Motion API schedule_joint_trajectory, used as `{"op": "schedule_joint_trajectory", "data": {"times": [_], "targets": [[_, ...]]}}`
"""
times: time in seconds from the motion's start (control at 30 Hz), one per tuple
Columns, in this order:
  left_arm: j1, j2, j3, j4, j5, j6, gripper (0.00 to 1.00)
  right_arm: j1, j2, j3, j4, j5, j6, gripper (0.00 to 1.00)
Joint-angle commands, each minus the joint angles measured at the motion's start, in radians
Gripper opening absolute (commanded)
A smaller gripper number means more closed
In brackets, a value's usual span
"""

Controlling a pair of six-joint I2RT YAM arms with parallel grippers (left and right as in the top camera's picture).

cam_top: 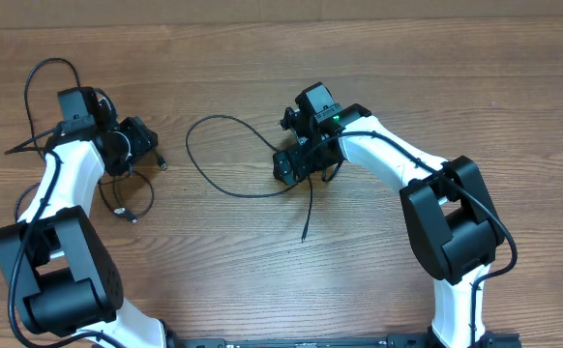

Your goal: Untangle cables

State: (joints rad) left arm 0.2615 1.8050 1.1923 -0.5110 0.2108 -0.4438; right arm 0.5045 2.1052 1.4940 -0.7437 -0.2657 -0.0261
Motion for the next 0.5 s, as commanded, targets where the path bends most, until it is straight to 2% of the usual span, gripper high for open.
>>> {"op": "schedule_joint_trajectory", "data": {"times": [0.0, 0.2, 0.27, 0.4, 0.47], "targets": [[-0.025, 0.000, 0.019, -0.013, -0.183, -0.116, 0.60, 0.000, 0.005, -0.011, 0.006, -0.008, 0.000, 1.00], [-0.081, 0.006, 0.004, -0.015, -0.257, -0.241, 0.61, 0.000, 0.005, -0.011, 0.006, -0.009, 0.000, 1.00], [-0.105, 0.013, 0.001, -0.016, -0.303, -0.265, 0.59, 0.000, 0.005, -0.011, 0.006, -0.009, 0.000, 1.00], [-0.146, 0.048, 0.000, -0.007, -0.406, -0.309, 0.48, 0.000, 0.005, -0.011, 0.006, -0.009, 0.000, 1.00], [-0.163, 0.083, 0.000, 0.019, -0.440, -0.316, 0.48, 0.000, 0.004, -0.011, 0.006, -0.009, 0.000, 1.00]]}}
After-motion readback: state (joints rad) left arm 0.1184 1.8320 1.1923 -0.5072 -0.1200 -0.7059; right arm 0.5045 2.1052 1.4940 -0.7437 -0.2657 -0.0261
